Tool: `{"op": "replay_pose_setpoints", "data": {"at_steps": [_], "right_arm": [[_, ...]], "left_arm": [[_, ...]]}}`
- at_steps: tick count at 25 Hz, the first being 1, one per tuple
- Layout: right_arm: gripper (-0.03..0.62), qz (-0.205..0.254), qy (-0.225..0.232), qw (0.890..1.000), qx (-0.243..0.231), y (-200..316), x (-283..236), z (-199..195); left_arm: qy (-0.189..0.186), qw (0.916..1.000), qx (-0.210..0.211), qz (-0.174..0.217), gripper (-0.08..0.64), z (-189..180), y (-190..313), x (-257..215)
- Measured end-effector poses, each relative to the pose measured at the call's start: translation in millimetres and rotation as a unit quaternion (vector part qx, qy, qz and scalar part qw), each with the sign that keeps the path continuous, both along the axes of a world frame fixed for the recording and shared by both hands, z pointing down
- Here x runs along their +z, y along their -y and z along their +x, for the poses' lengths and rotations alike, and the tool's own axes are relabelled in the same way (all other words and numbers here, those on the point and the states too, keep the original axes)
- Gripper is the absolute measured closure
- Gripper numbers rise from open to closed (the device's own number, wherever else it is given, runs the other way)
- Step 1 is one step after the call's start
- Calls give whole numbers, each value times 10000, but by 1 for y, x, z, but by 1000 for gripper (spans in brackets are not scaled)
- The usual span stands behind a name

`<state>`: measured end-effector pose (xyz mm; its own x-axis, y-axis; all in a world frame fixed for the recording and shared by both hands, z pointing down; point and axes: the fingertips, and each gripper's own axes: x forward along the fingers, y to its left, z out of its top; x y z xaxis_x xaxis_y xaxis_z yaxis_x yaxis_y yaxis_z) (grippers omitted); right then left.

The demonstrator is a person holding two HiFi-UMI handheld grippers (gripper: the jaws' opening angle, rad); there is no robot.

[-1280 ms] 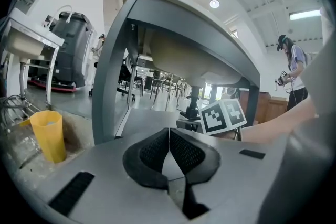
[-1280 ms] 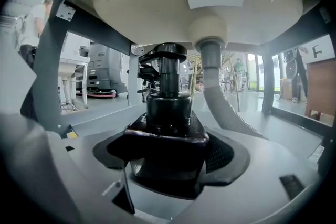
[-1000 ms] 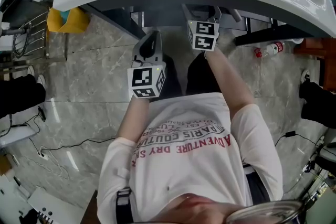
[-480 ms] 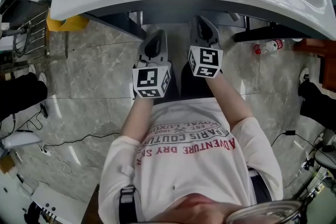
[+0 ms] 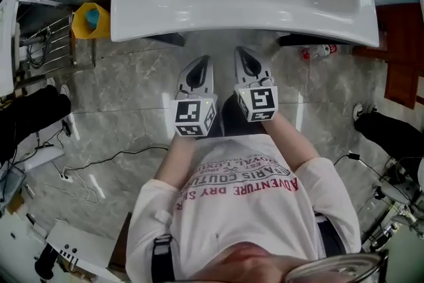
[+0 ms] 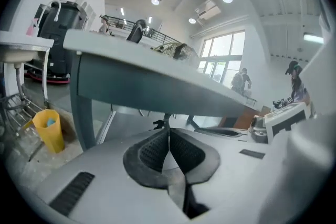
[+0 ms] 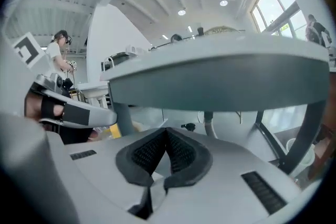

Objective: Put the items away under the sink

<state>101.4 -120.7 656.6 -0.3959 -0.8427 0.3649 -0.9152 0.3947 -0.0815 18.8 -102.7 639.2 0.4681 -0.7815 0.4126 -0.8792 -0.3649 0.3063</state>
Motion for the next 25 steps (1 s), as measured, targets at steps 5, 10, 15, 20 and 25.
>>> {"op": "replay_pose_setpoints", "data": {"at_steps": [5,10,15,20,25], "right_arm": [[568,61,175,9998,27,-18,-104,15],[568,73,205,9997,86,-46,-205,35],[568,290,322,9989,201,-72,-285,60],[568,770,426,9956,331,-86,-350,77],[568,1142,554,9915,278,-113,-386,81]], "left_arm": [[41,10000,52,70,533,18,-19,-96],[34,9994,64,325,532,34,-39,-204],[25,9968,72,792,533,53,-65,-286],[74,9910,4,1337,532,59,-81,-343],[177,9822,19,1872,534,62,-105,-383]]}}
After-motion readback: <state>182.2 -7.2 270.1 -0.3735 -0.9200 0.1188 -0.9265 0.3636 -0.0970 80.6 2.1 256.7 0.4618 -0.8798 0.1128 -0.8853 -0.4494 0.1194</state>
